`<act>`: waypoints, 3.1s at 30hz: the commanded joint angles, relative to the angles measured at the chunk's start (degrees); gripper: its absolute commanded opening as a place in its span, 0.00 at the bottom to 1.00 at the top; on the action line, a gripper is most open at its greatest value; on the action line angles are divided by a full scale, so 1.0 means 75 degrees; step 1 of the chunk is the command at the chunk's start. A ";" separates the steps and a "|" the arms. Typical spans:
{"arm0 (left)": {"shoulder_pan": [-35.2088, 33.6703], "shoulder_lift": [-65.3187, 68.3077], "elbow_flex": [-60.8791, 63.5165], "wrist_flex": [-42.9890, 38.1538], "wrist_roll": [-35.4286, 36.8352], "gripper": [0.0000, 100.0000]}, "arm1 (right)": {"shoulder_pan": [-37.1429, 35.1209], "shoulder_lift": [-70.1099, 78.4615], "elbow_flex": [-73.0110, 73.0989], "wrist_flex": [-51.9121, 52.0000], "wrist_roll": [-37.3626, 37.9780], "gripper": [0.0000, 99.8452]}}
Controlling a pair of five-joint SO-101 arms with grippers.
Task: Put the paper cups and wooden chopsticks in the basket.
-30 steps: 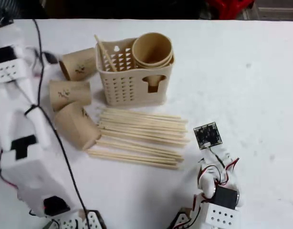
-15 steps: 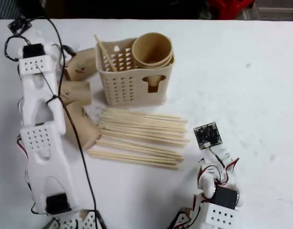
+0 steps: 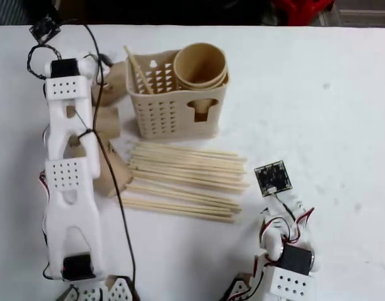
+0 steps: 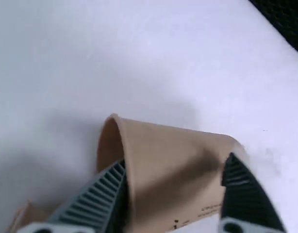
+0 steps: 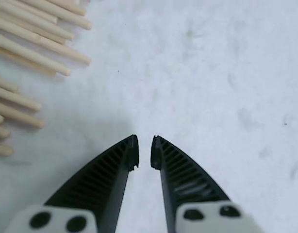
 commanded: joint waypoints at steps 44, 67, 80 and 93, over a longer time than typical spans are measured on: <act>0.4530 -0.6535 -0.2368 0.3376 -0.5943 0.02 | 0.0088 -0.0064 0.0059 -0.0076 0.0059 0.06; 0.5503 -0.3534 -0.2391 0.2602 -0.6623 0.14 | 0.0088 -0.0064 0.0059 -0.0076 0.0059 0.06; 0.5128 -0.3405 -0.2508 0.2790 -0.6611 0.17 | 0.0088 -0.0053 0.0059 -0.0088 0.0059 0.06; 0.5070 -0.1916 -0.2532 0.2954 -0.6611 0.17 | 0.0088 -0.0053 0.0059 -0.0088 0.0059 0.06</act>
